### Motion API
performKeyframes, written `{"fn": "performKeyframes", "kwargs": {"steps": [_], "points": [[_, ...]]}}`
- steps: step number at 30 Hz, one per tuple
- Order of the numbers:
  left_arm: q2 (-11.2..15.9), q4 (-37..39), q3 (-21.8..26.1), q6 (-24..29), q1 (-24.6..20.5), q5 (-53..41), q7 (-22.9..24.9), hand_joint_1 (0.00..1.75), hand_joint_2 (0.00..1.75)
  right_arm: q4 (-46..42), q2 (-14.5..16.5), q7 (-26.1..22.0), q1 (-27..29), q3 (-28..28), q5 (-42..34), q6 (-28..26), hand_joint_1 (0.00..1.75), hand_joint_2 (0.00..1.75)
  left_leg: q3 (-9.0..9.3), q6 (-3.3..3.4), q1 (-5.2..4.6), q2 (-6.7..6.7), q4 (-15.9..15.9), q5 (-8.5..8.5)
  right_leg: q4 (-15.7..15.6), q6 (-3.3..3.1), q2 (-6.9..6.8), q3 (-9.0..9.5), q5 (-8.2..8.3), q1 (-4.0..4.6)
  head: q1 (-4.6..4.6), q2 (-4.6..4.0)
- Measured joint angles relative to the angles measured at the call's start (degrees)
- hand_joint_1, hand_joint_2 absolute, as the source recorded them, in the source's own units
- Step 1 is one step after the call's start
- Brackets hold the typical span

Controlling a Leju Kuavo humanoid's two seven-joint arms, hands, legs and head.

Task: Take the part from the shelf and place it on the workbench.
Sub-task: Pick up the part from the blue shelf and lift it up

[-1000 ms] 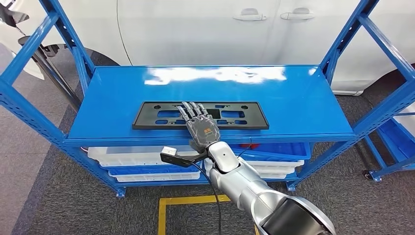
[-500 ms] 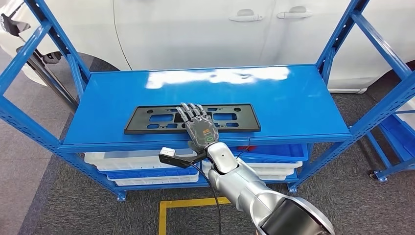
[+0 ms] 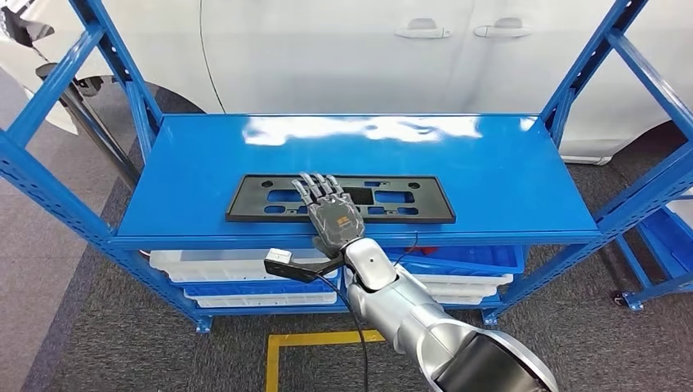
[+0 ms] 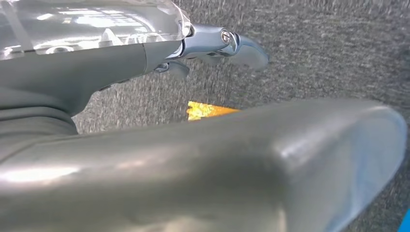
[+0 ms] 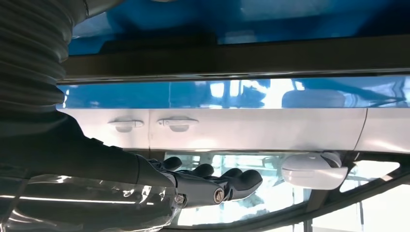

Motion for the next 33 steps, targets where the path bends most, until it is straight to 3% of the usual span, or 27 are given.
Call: {"fn": "performKeyframes", "kwargs": {"steps": [1, 2, 3, 5, 7, 9, 12, 14, 16, 17, 18, 19, 21, 23, 26, 28, 31, 32, 33], "points": [[0.0, 0.0, 0.0, 0.0, 0.0, 0.0, 0.0, 0.00, 0.00, 0.0, 0.0, 0.0, 0.1, 0.0, 0.0, 0.0, 0.00, 1.75, 0.00, 0.06, -0.04, 0.00, 0.0, -0.03, 3.6, 0.08, 0.00, -1.84, -1.27, -0.06, 0.01, 0.00], [0.0, 0.0, 0.0, 0.0, 0.1, 0.0, 0.0, 0.00, 0.00, 0.1, 0.0, -0.1, 0.2, 0.0, 0.0, 0.0, 0.00, 1.75, 0.03, 0.11, -0.08, -0.01, 0.0, -0.06, 5.6, 0.06, 0.00, -2.96, -1.51, -0.08, 0.01, 0.00], [0.0, 0.0, 0.0, 0.0, 0.1, 0.0, 0.1, 0.00, 0.00, 0.1, 0.0, -0.1, 0.2, 0.0, 0.0, 0.0, 0.00, 1.75, 0.07, 0.13, -0.11, -0.05, 0.0, -0.10, 5.4, -0.08, 0.00, -2.99, -0.63, -0.06, 0.02, 0.00], [0.0, 0.0, 0.1, -0.1, 0.2, 0.0, 0.0, 0.00, 0.00, 0.1, 0.0, -0.1, 0.2, 0.0, 0.0, 0.0, 0.00, 1.75, 0.28, 0.09, -0.22, -0.18, 0.0, -0.20, -1.4, -0.84, 0.01, 0.05, 3.47, 0.13, 0.02, 0.00], [-0.2, 0.0, 0.1, -0.2, 0.2, 0.0, 0.0, 0.00, 0.00, 0.1, 0.0, -0.1, -0.1, 0.0, 0.0, 0.0, 0.00, 1.75, 0.38, -0.19, -0.41, -0.26, 0.0, -0.32, -8.8, -1.77, -0.06, 3.52, 6.25, 0.51, 0.01, 0.00], [-0.3, 0.0, 0.1, -0.2, 0.2, 0.0, -0.1, 0.00, 0.00, 0.1, 0.1, -0.1, -0.2, 0.0, 0.1, 0.0, 0.00, 1.75, 0.36, -0.73, -0.41, -0.23, -0.1, -0.36, -11.1, -2.18, -0.12, 4.48, 6.55, 0.83, 0.08, 0.00], [-0.2, 0.0, 0.3, -0.2, 0.2, 0.0, -0.2, 0.00, 0.00, 0.0, 0.2, -0.2, -0.2, 0.0, 0.2, 0.0, 0.00, 1.75, 0.48, -1.62, -0.43, -0.11, 0.2, -0.92, -12.4, -2.56, -0.15, 5.11, 7.10, 0.43, 0.10, 0.00], [-0.1, 0.0, 0.5, -0.2, 0.2, 0.0, -0.2, 0.00, 0.00, 0.0, 0.5, -0.2, -0.3, -0.1, 0.2, 0.0, 0.00, 1.75, -1.34, -2.05, -0.37, -0.05, 4.5, -3.57, -13.2, -2.82, -0.25, 5.74, 7.39, 0.10, 0.02, 0.00], [-0.1, 0.0, 0.7, -0.2, 0.3, -0.1, -0.2, 0.00, 0.00, 0.0, 0.7, -0.3, -0.2, -0.1, 0.2, 0.0, 0.00, 1.75, -4.97, -2.51, -0.29, -0.03, 11.9, -6.86, -13.2, -3.01, -0.28, 5.83, 7.32, 0.14, 0.00, 0.00], [0.0, 0.0, 0.8, -0.2, 0.4, -0.1, -0.2, 0.00, 0.00, 0.0, 0.7, -0.3, 0.0, -0.1, 0.2, 0.0, 0.00, 1.75, -6.27, -2.70, -0.23, -0.03, 14.4, -7.42, -13.2, -3.03, -0.27, 5.83, 7.26, 0.17, -0.01, 0.00], [0.0, 0.0, 0.9, -0.2, 0.5, -0.1, -0.2, 0.00, 0.00, 0.0, 0.7, -0.3, 0.1, -0.1, 0.2, 0.0, 0.00, 1.75, -6.65, -2.84, -0.15, -0.03, 14.9, -6.91, -13.0, -3.01, -0.25, 5.82, 7.16, 0.16, 0.00, 0.00], [0.0, 0.0, 0.9, -0.2, 0.5, -0.1, -0.2, 0.00, 0.00, 0.0, 0.7, -0.3, 0.1, -0.1, 0.2, 0.0, 0.00, 1.75, -5.80, -2.93, -0.04, -0.01, 13.0, -5.29, -12.8, -2.92, -0.21, 5.84, 7.01, 0.12, 0.00, 0.00], [0.0, 0.0, 1.0, -0.2, 0.5, -0.1, -0.2, 0.00, 0.00, 0.0, 0.8, -0.3, 0.1, -0.1, 0.2, 0.0, 0.00, 1.75, -2.23, -3.00, 0.14, 0.06, 5.6, -1.65, -12.2, -2.49, -0.14, 5.82, 6.50, 0.14, -0.02, 0.00], [0.1, 0.0, 1.0, -0.2, 0.4, -0.1, -0.2, 0.00, 0.00, 0.0, 0.9, -0.3, 0.0, -0.1, 0.2, 0.0, 0.00, 1.75, -0.01, -2.46, 0.10, -0.02, 0.9, -0.29, -11.5, -1.93, -0.07, 5.50, 6.11, 0.36, 0.02, 0.00], [0.1, 0.0, 1.0, -0.2, 0.5, -0.1, -0.2, 0.00, 0.00, -0.1, 0.9, -0.3, 0.0, -0.1, 0.2, 0.0, 0.00, 1.75, 0.07, -1.28, 0.02, -0.14, 0.3, -0.27, -11.2, -1.23, -0.03, 5.22, 5.98, 0.45, 0.13, 0.00], [0.0, 0.0, 1.0, -0.2, 0.5, -0.1, -0.3, 0.00, 0.00, -0.1, 0.9, -0.3, -0.1, -0.1, 0.1, 0.0, 0.00, 1.75, 0.10, -0.57, 0.14, -0.09, 0.1, -0.08, -9.2, -0.66, -0.06, 4.37, 4.50, 0.28, 0.28, 0.00], [0.1, 0.0, 1.1, -0.2, 0.5, -0.1, -0.4, 0.00, 0.00, -0.1, 1.0, -0.4, 0.0, -0.2, 0.1, 0.0, 0.00, 1.75, 0.06, -0.07, 0.12, -0.04, 0.0, -0.03, 1.5, 0.01, -0.10, -0.64, -0.61, -0.04, 0.54, 0.00], [0.1, 0.0, 1.1, -0.2, 0.6, -0.1, -0.4, 0.00, 0.00, 0.0, 1.0, -0.4, 0.2, -0.2, 0.1, 0.0, 0.00, 1.75, 0.05, -0.05, 0.07, -0.04, 0.0, -0.04, 4.6, 0.08, -0.11, -2.19, -1.51, -0.10, 0.54, 0.00], [0.1, 0.0, 1.2, -0.2, 0.7, -0.1, -0.4, 0.00, 0.00, 0.0, 1.0, -0.5, 0.3, -0.2, 0.1, 0.0, 0.00, 1.75, 0.06, -0.04, 0.04, -0.06, 0.0, -0.05, 5.6, 0.02, -0.11, -2.79, -1.27, -0.12, 0.56, 0.00]]}}
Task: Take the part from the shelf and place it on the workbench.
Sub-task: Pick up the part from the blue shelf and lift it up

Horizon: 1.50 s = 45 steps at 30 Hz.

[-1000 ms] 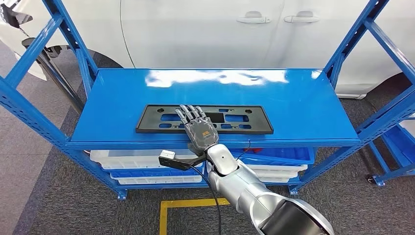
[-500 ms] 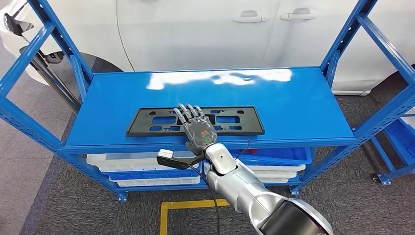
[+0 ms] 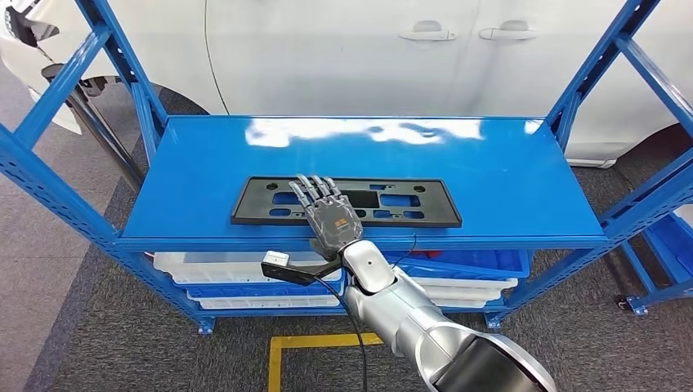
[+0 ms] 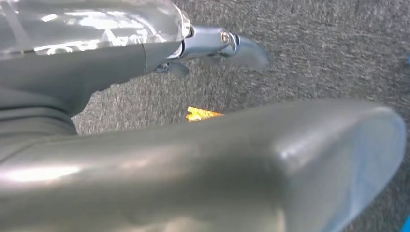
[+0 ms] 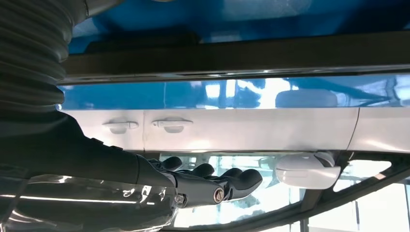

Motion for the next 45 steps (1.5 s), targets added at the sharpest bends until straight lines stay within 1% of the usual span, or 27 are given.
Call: {"fn": "performKeyframes", "kwargs": {"steps": [1, 3, 5, 7, 9, 11, 13, 14, 15, 16, 18, 20, 24, 25, 26, 27, 29, 30, 31, 32, 34, 36, 39, 41, 42, 44, 45], "points": [[0.0, 0.0, 0.1, 0.0, 0.0, 0.0, 0.0, 0.00, 0.00, 0.0, 0.0, 0.0, 0.0, 0.0, 0.0, 0.0, 0.00, 1.75, 0.04, -0.01, -0.04, -0.05, 0.0, -0.01, -1.4, -0.19, 0.00, 0.56, 1.33, 0.02, 0.00, 0.00], [0.0, 0.0, 0.1, 0.0, 0.1, 0.0, -0.1, 0.00, 0.00, 0.0, 0.0, 0.0, -0.1, 0.0, 0.0, 0.0, 0.00, 1.75, 0.18, -0.08, -0.12, -0.16, 0.0, -0.05, -9.5, -1.03, 0.01, 4.28, 5.44, 0.29, 0.00, 0.00], [-0.2, 0.0, 0.2, 0.0, 0.1, 0.0, -0.2, 0.00, 0.00, -0.1, 0.1, 0.0, -0.2, 0.0, 0.0, 0.0, 0.00, 1.75, 0.19, -0.43, -0.26, -0.20, 0.0, -0.12, -15.8, -1.79, -0.06, 7.22, 7.57, 0.71, 0.00, 0.00], [-0.3, 0.0, 0.3, 0.0, 0.1, 0.0, -0.3, 0.00, 0.00, -0.1, 0.2, -0.1, -0.3, 0.0, 0.1, 0.0, 0.00, 1.75, 0.19, -1.08, -0.24, -0.15, -0.2, -0.10, -16.9, -2.08, -0.09, 7.63, 7.61, 1.00, 0.07, 0.00], [-0.2, 0.0, 0.3, 0.0, 0.1, 0.0, -0.5, 0.00, 0.00, -0.1, 0.3, -0.1, -0.3, 0.0, 0.1, 0.0, 0.00, 1.75, 0.30, -1.72, -0.22, -0.07, -0.2, -0.35, -17.8, -2.45, -0.09, 8.08, 7.99, 0.66, 0.11, 0.00], [-0.2, 0.0, 0.3, 0.0, 0.1, 0.0, -0.6, 0.00, 0.00, -0.2, 0.6, -0.1, -0.4, 0.0, 0.1, 0.0, 0.00, 1.75, -0.87, -2.12, -0.22, -0.01, 2.9, -2.39, -18.8, -2.93, -0.18, 8.76, 8.39, 0.26, -0.02, 0.00], [-0.2, 0.0, 0.4, 0.0, 0.2, 0.0, -0.6, 0.00, 0.00, -0.1, 0.8, -0.2, -0.3, 0.0, 0.1, 0.0, 0.00, 1.75, -4.13, -2.48, -0.06, 0.01, 9.8, -5.80, -18.9, -3.26, -0.24, 8.93, 8.35, 0.41, -0.13, 0.00], [-0.2, 0.0, 0.4, 0.0, 0.2, 0.0, -0.6, 0.00, 0.00, -0.1, 0.8, -0.2, -0.2, 0.0, 0.2, 0.0, 0.00, 1.75, -5.75, -2.68, 0.01, 0.01, 13.0, -6.89, -18.8, -3.32, -0.23, 8.91, 8.28, 0.48, -0.13, 0.00], [-0.1, 0.0, 0.5, 0.0, 0.3, 0.0, -0.6, 0.00, 0.00, -0.1, 0.8, -0.2, -0.1, 0.0, 0.2, 0.0, 0.00, 1.75, -6.65, -2.85, 0.05, 0.02, 14.6, -6.97, -18.7, -3.33, -0.21, 8.90, 8.17, 0.54, -0.13, 0.00], [-0.1, 0.0, 0.5, 0.0, 0.4, 0.0, -0.6, 0.00, 0.00, 0.0, 0.8, -0.2, 0.0, 0.0, 0.2, 0.0, 0.00, 1.75, -6.46, -2.97, 0.09, 0.03, 14.0, -5.90, -18.5, -3.29, -0.18, 8.90, 8.01, 0.55, -0.13, 0.00], [-0.1, 0.0, 0.6, -0.1, 0.4, 0.0, -0.6, 0.00, 0.00, 0.0, 0.8, -0.2, 0.0, 0.0, 0.2, 0.0, 0.00, 1.75, -3.31, -3.05, 0.21, 0.13, 7.2, -1.86, -17.8, -3.01, -0.12, 8.96, 7.46, 0.49, -0.13, 0.00], [-0.1, 0.0, 0.7, -0.1, 0.3, 0.1, -0.6, 0.00, 0.00, 0.0, 0.9, -0.2, -0.1, 0.0, 0.2, 0.0, 0.00, 1.75, -0.42, -2.64, 0.06, 0.14, 1.4, -0.03, -17.0, -2.50, -0.08, 8.79, 6.90, 0.67, -0.13, 0.01], [-0.1, 0.0, 0.9, -0.1, 0.4, 0.1, -0.7, 0.00, 0.00, -0.1, 1.0, -0.4, -0.2, 0.0, 0.3, 0.0, 0.00, 1.75, 0.16, -1.13, -0.10, -0.05, 0.1, -0.27, -16.7, -1.50, -0.05, 8.59, 6.53, 0.73, -0.10, 0.00], [-0.1, 0.0, 1.0, -0.2, 0.4, 0.1, -0.7, 0.00, 0.00, -0.1, 1.0, -0.4, -0.2, 0.0, 0.3, 0.0, 0.00, 1.75, 0.25, -0.80, -0.01, -0.03, -0.1, -0.19, -15.8, -1.16, -0.05, 8.20, 5.91, 0.66, -0.02, 0.00], [-0.1, 0.0, 1.0, -0.2, 0.4, 0.1, -0.7, 0.00, 0.00, -0.1, 1.0, -0.5, -0.3, 0.0, 0.3, 0.0, 0.00, 1.75, 0.34, -0.52, 0.10, 0.00, -0.3, -0.14, -13.8, -0.83, -0.05, 7.24, 4.75, 0.58, 0.04, 0.00], [-0.1, 0.0, 1.1, -0.2, 0.4, 0.1, -0.8, 0.00, 0.00, -0.1, 1.0, -0.5, -0.3, 0.0, 0.3, 0.0, 0.00, 1.75, 0.40, -0.31, 0.13, 0.02, -0.3, -0.16, -10.4, -0.54, -0.06, 5.57, 3.11, 0.43, 0.13, 0.00], [-0.1, 0.0, 1.2, -0.3, 0.4, 0.1, -0.9, 0.00, 0.00, -0.1, 1.0, -0.6, -0.2, 0.0, 0.2, 0.0, 0.00, 1.75, 0.43, -0.09, 0.11, 0.05, -0.3, -0.29, -2.5, -0.19, -0.08, 1.25, 0.15, 0.16, 0.18, 0.00], [-0.1, 0.0, 1.2, -0.3, 0.5, 0.1, -1.0, 0.00, 0.00, 0.0, 0.9, -0.6, -0.1, 0.0, 0.1, 0.0, 0.00, 1.75, 0.49, -0.05, 0.10, 0.03, -0.3, -0.39, 0.0, -0.13, -0.08, -0.28, -0.16, 0.05, 0.19, 0.00], [-0.1, 0.0, 1.3, -0.3, 0.5, 0.1, -1.0, 0.00, 0.00, 0.0, 0.9, -0.7, 0.0, -0.1, 0.0, 0.0, 0.00, 1.75, 0.62, -0.07, 0.10, -0.01, -0.3, -0.51, 0.0, -0.16, -0.09, -0.67, 0.77, -0.02, 0.19, 0.00], [-0.1, 0.0, 1.3, -0.4, 0.5, 0.1, -1.0, 0.00, 0.00, 0.0, 0.9, -0.7, 0.0, -0.1, 0.0, 0.0, 0.00, 1.75, 0.85, -0.12, 0.10, -0.06, -0.3, -0.68, -2.1, -0.29, -0.09, 0.05, 2.59, -0.05, 0.20, 0.00], [-0.2, 0.0, 1.3, -0.5, 0.5, 0.0, -1.0, 0.00, 0.00, 0.0, 0.9, -0.7, 0.0, -0.2, -0.1, -0.1, 0.00, 1.75, 1.44, -0.43, 0.03, -0.15, -0.3, -1.14, -10.3, -0.88, -0.08, 3.67, 7.00, 0.13, 0.17, 0.00], [-0.3, 0.0, 1.3, -0.7, 0.4, -0.2, -1.0, 0.00, 0.00, 0.0, 0.9, -0.7, -0.1, -0.2, -0.1, -0.1, 0.00, 1.75, 1.68, -1.01, -0.07, -0.19, -0.3, -1.53, -15.9, -1.43, -0.05, 6.13, 8.76, 0.50, 0.15, 0.01], [-0.3, 0.0, 1.3, -0.7, 0.3, -0.4, -0.8, 0.00, 0.00, -0.1, 0.8, -0.6, -0.1, -0.3, -0.1, -0.1, 0.00, 1.75, 2.03, -2.05, -0.02, -0.07, -0.6, -1.83, -17.1, -2.05, 0.15, 6.72, 8.50, 0.60, 0.12, 0.00], [-0.4, 0.0, 1.2, -0.7, 0.2, -0.6, -0.8, 0.00, 0.00, -0.1, 0.8, -0.6, -0.2, -0.3, -0.1, -0.1, 0.00, 1.75, 1.52, -2.58, 0.01, 0.04, 1.2, -3.06, -18.0, -2.58, 0.13, 7.66, 8.58, 0.29, 0.07, 0.00], [-0.4, 0.0, 1.2, -0.6, 0.2, -0.6, -0.8, 0.00, 0.00, -0.2, 0.8, -0.7, -0.2, -0.3, -0.1, -0.1, 0.00, 1.75, 0.24, -2.78, 0.07, 0.08, 4.0, -4.41, -18.3, -2.85, 0.07, 8.11, 8.55, 0.22, 0.03, 0.00], [-0.4, 0.0, 1.2, -0.5, 0.2, -0.7, -0.8, 0.00, 0.00, -0.1, 0.8, -0.9, -0.1, -0.3, -0.2, -0.1, 0.00, 1.75, -3.84, -3.13, 0.07, 0.08, 11.5, -7.37, -18.3, -3.28, -0.02, 8.47, 8.27, 0.36, -0.02, 0.00], [-0.4, 0.0, 1.3, -0.3, 0.3, -0.7, -0.8, 0.00, 0.00, -0.1, 0.8, -1.1, 0.1, -0.3, -0.3, -0.1, 0.00, 1.75, -5.67, -3.26, 0.07, 0.08, 14.3, -7.88, -18.2, -3.37, 0.01, 8.59, 8.08, 0.44, -0.02, 0.00]]}}
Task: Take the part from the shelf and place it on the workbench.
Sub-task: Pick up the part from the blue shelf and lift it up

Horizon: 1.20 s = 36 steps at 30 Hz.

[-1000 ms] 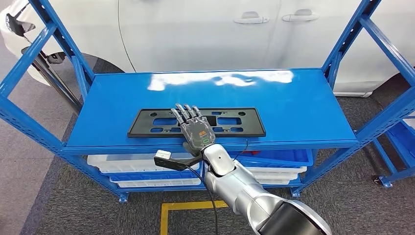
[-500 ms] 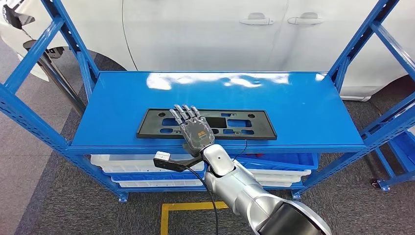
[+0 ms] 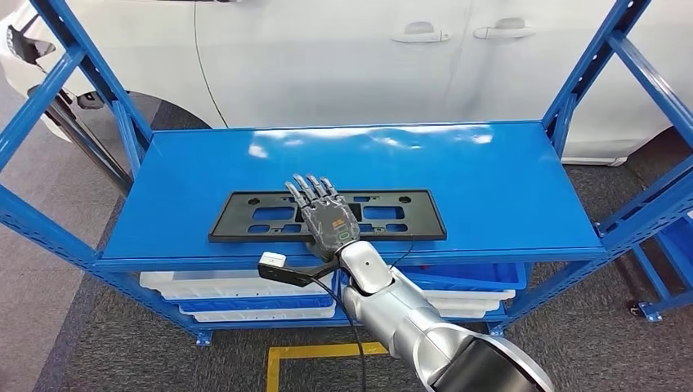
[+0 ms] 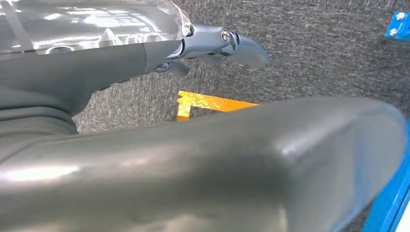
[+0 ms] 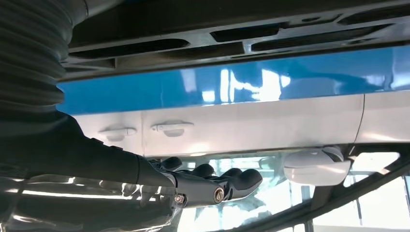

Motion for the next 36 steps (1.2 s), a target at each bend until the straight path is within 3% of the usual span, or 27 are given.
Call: {"fn": "performKeyframes", "kwargs": {"steps": [1, 2, 5, 6, 9, 11, 14, 15, 16, 17, 19, 21, 24, 27, 28, 30, 32, 33, 34, 36], "points": [[0.0, 0.0, 0.0, 0.1, 0.1, 0.0, 0.0, 0.00, 0.00, 0.0, 0.0, -0.2, 0.1, 0.0, -0.1, 0.0, 0.00, 1.75, -1.02, -0.07, 0.00, 0.00, 1.1, 0.41, 0.1, -0.02, 0.04, 0.12, -0.19, 0.04, 0.01, 0.00], [0.0, 0.0, 0.0, 0.2, 0.1, 0.0, 0.0, 0.00, 0.00, 0.0, 0.0, -0.3, 0.2, 0.0, -0.2, 0.0, 0.00, 1.75, -0.89, -0.08, 0.00, 0.02, -0.1, 2.10, 0.2, 0.02, 0.10, 0.34, -0.46, 0.06, 0.00, 0.00], [0.1, 0.0, 0.0, 0.4, 0.0, 0.0, 0.1, 0.00, 0.00, 0.0, 0.1, -0.6, 0.1, 0.0, -0.2, 0.1, 0.00, 1.75, 3.58, 0.44, -0.11, 0.09, -11.0, 8.23, 0.9, 0.57, 0.20, 1.01, -1.51, 0.23, 0.00, 0.00], [0.1, 0.0, 0.0, 0.4, -0.1, 0.0, 0.1, 0.00, 0.00, 0.0, 0.1, -0.5, 0.0, 0.0, 0.0, 0.1, 0.39, 1.75, 4.51, 0.80, -0.21, 0.07, -13.2, 8.86, 1.1, 0.82, 0.20, 1.01, -1.73, 0.35, 0.04, 0.00], [0.1, 0.0, 0.1, 0.5, -0.2, 0.0, 0.1, 0.00, 0.00, 0.0, 0.1, 0.4, -0.1, 0.0, 1.0, 0.8, 1.66, 1.75, 4.83, 1.92, -0.32, -0.05, -14.2, 8.69, 1.2, 1.52, 0.17, 0.80, -2.03, 0.45, 0.07, 0.00], [0.1, 0.0, 0.3, 0.5, -0.2, 0.0, 0.2, 0.00, 0.00, 0.0, 0.1, 1.4, -0.2, 0.0, 1.6, 1.4, 1.75, 1.75, 4.96, 2.55, -0.12, -0.02, -14.5, 8.80, 3.1, 2.16, 0.16, 0.04, -3.39, 0.33, 0.21, 0.00], [0.1, 0.0, 0.5, 0.7, -0.3, 0.0, 0.1, 0.00, 0.00, 0.0, -0.1, 2.4, -0.3, 0.0, 2.0, 2.0, 1.75, 1.75, 5.02, 3.08, -0.04, 0.05, -14.6, 8.79, 13.4, 2.97, 0.13, -5.03, -8.24, -0.09, 0.45, 0.00], [0.1, 0.0, 0.5, 0.7, -0.2, 0.0, 0.1, 0.00, 0.00, 0.1, -0.2, 2.6, -0.2, 0.0, 2.0, 2.1, 1.75, 1.75, 5.03, 3.11, -0.04, 0.05, -14.6, 8.76, 16.7, 3.11, 0.13, -6.84, -9.19, -0.24, 0.45, 0.00], [0.1, 0.0, 0.6, 0.8, -0.2, 0.1, 0.1, 0.00, 0.00, 0.1, -0.3, 2.6, -0.1, 0.0, 2.0, 2.1, 1.75, 1.75, 5.04, 3.11, -0.05, 0.03, -14.5, 8.72, 18.3, 3.16, 0.13, -7.87, -9.14, -0.34, 0.46, 0.00], [0.1, 0.0, 0.7, 0.8, -0.2, 0.1, 0.1, 0.00, 0.00, 0.1, -0.4, 2.7, 0.0, 0.0, 2.0, 2.1, 1.75, 1.75, 5.08, 3.09, -0.05, -0.02, -14.5, 8.69, 17.4, 3.09, 0.13, -7.70, -7.85, -0.41, 0.46, 0.00], [0.1, 0.0, 0.8, 0.9, -0.2, 0.1, 0.1, 0.00, 0.00, 0.1, -0.5, 2.8, -0.1, 0.0, 2.0, 2.1, 1.75, 1.75, 5.26, 2.92, -0.06, -0.12, -14.5, 8.57, 9.6, 2.59, 0.13, -4.42, -3.56, -0.36, 0.46, 0.00], [0.0, 0.0, 0.9, 0.9, -0.2, 0.1, 0.0, 0.00, 0.00, 0.0, -0.5, 3.0, -0.3, 0.0, 1.9, 2.1, 1.75, 1.75, 5.33, 2.48, -0.20, -0.18, -14.4, 8.43, 2.8, 2.05, 0.10, -1.42, -0.93, -0.05, 0.44, 0.00], [0.0, 0.0, 1.1, 0.9, -0.2, 0.0, 0.0, 0.00, 0.00, 0.0, -0.6, 3.3, -0.5, 0.0, 1.7, 2.0, 1.75, 1.75, 5.43, 1.66, -0.25, -0.16, -14.7, 8.46, 1.4, 1.64, 0.16, -0.87, -0.70, 0.33, 0.41, 0.00], [0.1, 0.0, 1.3, 0.9, -0.2, -0.2, -0.1, 0.00, 0.00, -0.3, -0.6, 3.5, -0.8, 0.0, 1.6, 1.8, 1.75, 1.75, 5.28, 1.00, -0.19, -0.11, -13.7, 7.58, 0.6, 0.85, 0.10, -0.32, -0.30, -0.03, 0.37, 0.00], [0.1, 0.0, 1.3, 0.8, -0.3, -0.2, -0.2, 0.00, 0.00, -0.4, -0.6, 3.5, -0.9, 0.0, 1.6, 1.8, 1.75, 1.75, 4.47, 0.77, -0.15, -0.08, -11.6, 6.26, 0.2, 0.54, 0.03, -0.07, -0.14, -0.20, 0.32, 0.00], [0.1, 0.0, 1.4, 0.8, -0.2, -0.3, -0.2, 0.00, 0.00, -0.4, -0.7, 3.5, -1.0, 0.0, 1.6, 1.8, 1.75, 1.75, 1.26, 0.39, -0.07, -0.06, -4.4, 2.54, 0.0, 0.17, -0.06, 0.14, -0.08, -0.20, 0.26, 0.00], [0.1, 0.0, 1.4, 0.8, -0.1, -0.4, -0.2, 0.00, 0.00, -0.4, -0.8, 3.5, -0.9, 0.0, 1.7, 1.8, 1.75, 1.75, -1.39, 0.10, -0.06, -0.05, 1.1, 0.86, 0.1, 0.13, -0.06, 0.14, -0.14, -0.13, 0.26, 0.00], [0.2, 0.0, 1.4, 0.8, -0.1, -0.4, -0.2, 0.00, 0.00, -0.4, -0.8, 3.5, -0.9, 0.0, 1.8, 1.8, 1.75, 1.75, -1.30, 0.04, -0.04, -0.04, 1.0, 1.65, 0.2, 0.15, -0.04, 0.19, -0.20, -0.13, 0.26, 0.00], [0.2, 0.0, 1.4, 0.8, -0.1, -0.4, -0.2, 0.00, 0.00, -0.4, -0.9, 3.6, -0.9, 0.0, 1.8, 1.8, 1.75, 1.75, -0.08, 0.04, -0.01, -0.02, -1.5, 3.36, 0.3, 0.23, -0.02, 0.29, -0.29, -0.15, 0.26, 0.00], [0.2, 0.0, 1.4, 0.9, -0.2, -0.4, -0.4, 0.00, 0.00, -0.4, -0.9, 3.6, -1.0, 0.0, 1.9, 1.7, 1.75, 1.75, 3.95, 0.23, -0.02, 0.05, -9.4, 6.86, 0.7, 0.61, 0.07, 0.42, -0.63, -0.05, 0.26, 0.00]]}}
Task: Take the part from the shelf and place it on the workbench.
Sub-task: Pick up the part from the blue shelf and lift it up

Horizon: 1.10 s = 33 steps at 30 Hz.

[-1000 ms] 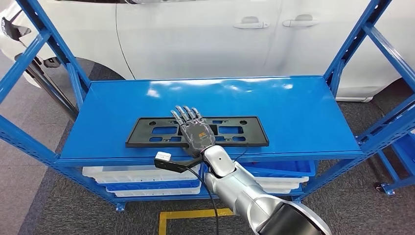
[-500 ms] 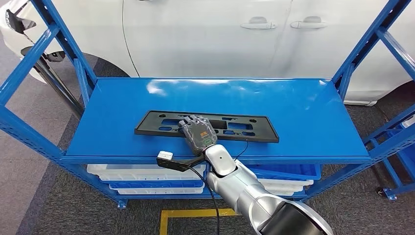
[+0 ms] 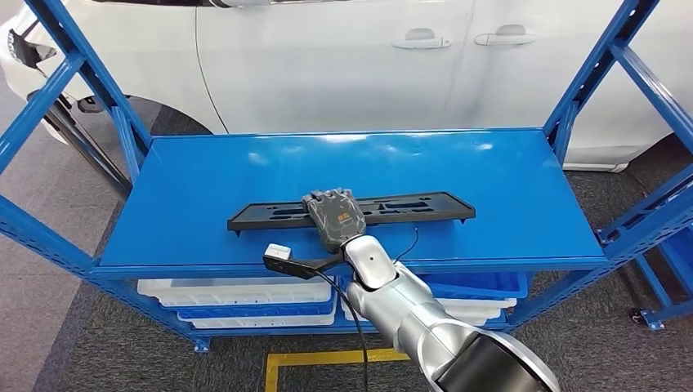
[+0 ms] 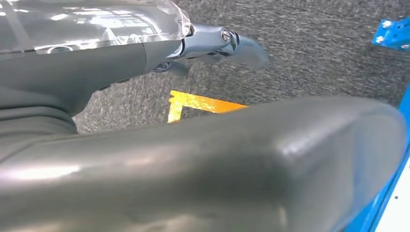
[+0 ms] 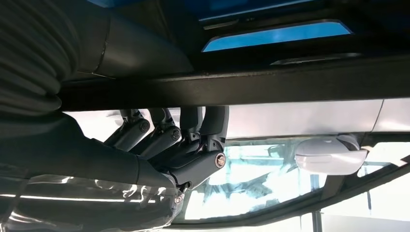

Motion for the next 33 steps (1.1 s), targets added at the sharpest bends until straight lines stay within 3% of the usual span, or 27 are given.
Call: {"fn": "performKeyframes", "kwargs": {"steps": [2, 5, 7, 10, 11, 12, 13, 16, 18, 21, 23, 25, 26, 27, 28, 31, 33], "points": [[0.0, 0.0, 0.0, 0.0, -0.1, 0.0, -0.6, 0.00, 0.00, 0.0, 0.0, 0.0, -0.1, 0.0, 0.2, -0.1, 1.75, 1.75, 2.30, 0.66, -0.15, -0.01, -4.6, 1.02, 0.4, 0.57, 0.17, -0.12, -0.22, 0.22, 0.02, 0.01], [0.0, 0.0, 0.1, -0.4, -0.2, 0.0, -1.6, 0.00, 0.00, 0.0, 0.0, 0.1, -0.2, 0.0, 0.3, -0.3, 1.75, 1.75, 2.52, 1.82, -0.21, -0.04, -5.2, 0.94, 0.5, 1.38, 0.26, -0.17, -0.33, 0.20, 0.02, 0.00], [0.0, 0.0, 0.1, -0.6, -0.2, 0.0, -2.1, 0.00, 0.00, 0.0, 0.0, 0.1, -0.2, 0.0, 0.3, -0.5, 1.75, 1.75, 2.63, 2.40, -0.02, 0.07, -5.5, 1.22, 3.0, 2.00, 0.18, -1.22, -2.07, 0.08, 0.15, 0.00], [0.0, 0.0, 0.3, -1.0, -0.2, 0.0, -4.9, 0.00, 1.31, 0.0, 0.0, -0.1, -0.2, 0.0, 0.3, -0.8, 1.75, 1.75, 2.44, 2.75, 0.02, 0.22, -5.6, 1.37, 13.5, 2.64, 0.10, -6.32, -7.14, -0.27, 0.35, 0.00], [0.0, 0.0, 0.4, -1.3, -0.1, -0.1, -6.2, 0.00, 1.75, 0.0, 0.0, -0.2, -0.1, 0.0, 0.3, -0.9, 1.75, 1.75, 2.39, 2.76, 0.00, 0.24, -5.6, 1.38, 16.0, 2.70, 0.09, -7.59, -7.73, -0.36, 0.34, 0.00], [0.0, 0.0, 0.4, -1.6, -0.1, -0.1, -7.5, 0.00, 1.75, 0.0, 0.0, -0.4, -0.1, 0.0, 0.3, -1.0, 1.75, 1.75, 2.37, 2.76, 0.00, 0.22, -5.6, 1.38, 16.6, 2.66, 0.09, -7.98, -7.31, -0.41, 0.36, 0.00], [0.0, 0.0, 0.5, -1.9, -0.1, -0.1, -8.4, 0.00, 1.75, 0.0, 0.0, -0.5, -0.2, -0.1, 0.3, -1.1, 1.75, 1.75, 2.42, 2.74, 0.00, 0.19, -5.6, 1.37, 14.8, 2.53, 0.09, -7.15, -5.81, -0.43, 0.36, 0.00], [0.0, 0.0, 0.7, -2.4, -0.1, -0.1, -9.5, 0.00, 1.75, 0.0, 0.0, -0.7, -0.5, -0.2, 0.3, -1.4, 1.75, 1.75, 2.58, 2.41, -0.10, 0.01, -5.5, 1.28, 3.5, 1.70, 0.08, -1.72, -0.71, -0.22, 0.33, 0.00], [-0.1, 0.0, 0.9, -2.5, -0.1, -0.1, -9.7, 0.00, 1.75, 0.0, 0.0, -0.9, -0.6, -0.2, 0.3, -1.5, 1.75, 1.75, 2.45, 1.82, -0.18, -0.08, -5.5, 1.27, 0.5, 1.27, 0.08, -0.49, -0.11, 0.14, 0.30, 0.00], [-0.1, 0.0, 1.2, -2.6, -0.1, -0.1, -9.9, 0.00, 1.75, -0.1, 0.1, -1.1, -0.6, -0.2, 0.3, -1.7, 1.75, 1.75, 2.32, 0.79, -0.08, -0.09, -5.4, 0.95, -0.3, 0.43, 0.01, -0.31, 0.28, 0.04, 0.28, 0.00], [-0.1, 0.0, 1.4, -2.7, -0.2, -0.2, -10.0, 0.00, 1.75, -0.1, 0.2, -1.2, -0.7, -0.4, 0.3, -1.8, 1.75, 1.75, 0.68, 0.36, 0.02, -0.06, -1.6, -1.44, -0.9, -0.18, -0.13, 0.01, 0.58, -0.17, 0.21, 0.00], [-0.1, 0.0, 1.5, -2.6, -0.2, -0.3, -9.7, 0.00, 1.75, -0.1, 0.3, -1.3, -0.7, -0.5, 0.3, -2.1, 1.75, 1.75, -2.86, 0.03, 0.05, -0.05, 6.0, -5.02, -0.9, -0.45, -0.19, -0.02, 0.58, -0.04, 0.19, 0.00], [-0.1, 0.0, 1.5, -2.5, -0.3, -0.4, -9.4, 0.00, 1.75, -0.2, 0.3, -1.5, -0.7, -0.6, 0.2, -2.3, 1.75, 1.75, -4.40, -0.11, 0.06, -0.04, 9.1, -5.96, -0.8, -0.51, -0.19, -0.05, 0.54, 0.03, 0.20, 0.00], [-0.1, 0.0, 1.6, -2.4, -0.3, -0.6, -9.3, 0.00, 1.75, -0.3, 0.3, -1.9, -0.7, -0.7, -0.1, -2.7, 1.75, 1.75, -5.13, -0.20, 0.06, -0.03, 10.5, -5.87, -0.7, -0.54, -0.17, -0.06, 0.48, 0.07, 0.20, 0.00], [-0.1, 0.0, 1.7, -2.4, -0.3, -0.7, -9.2, 0.00, 1.75, -0.7, 0.3, -2.6, -0.7, -1.0, -0.6, -3.1, 1.75, 1.75, -4.76, -0.23, 0.07, -0.02, 9.5, -4.65, -0.5, -0.52, -0.15, -0.06, 0.38, 0.08, 0.19, 0.00], [-0.1, 0.0, 2.1, -2.4, -0.7, -0.8, -10.3, 0.00, 1.75, -5.3, 0.3, -7.7, -0.5, -3.2, -4.7, -4.3, 1.75, 1.75, 0.00, 0.08, 0.09, 0.07, -0.9, 0.43, 0.3, -0.07, 0.07, -0.33, -0.19, 0.23, 0.17, 0.00], [-0.3, 0.0, 2.7, -2.4, -1.1, -0.4, -11.4, 0.00, 1.75, -10.2, 0.3, -13.4, 0.0, -5.9, -10.1, -4.8, 1.75, 1.75, 1.34, 0.70, -0.03, 0.01, -4.3, 1.04, 0.9, 0.45, 0.21, -0.91, -0.39, 0.49, 0.19, 0.00]]}}
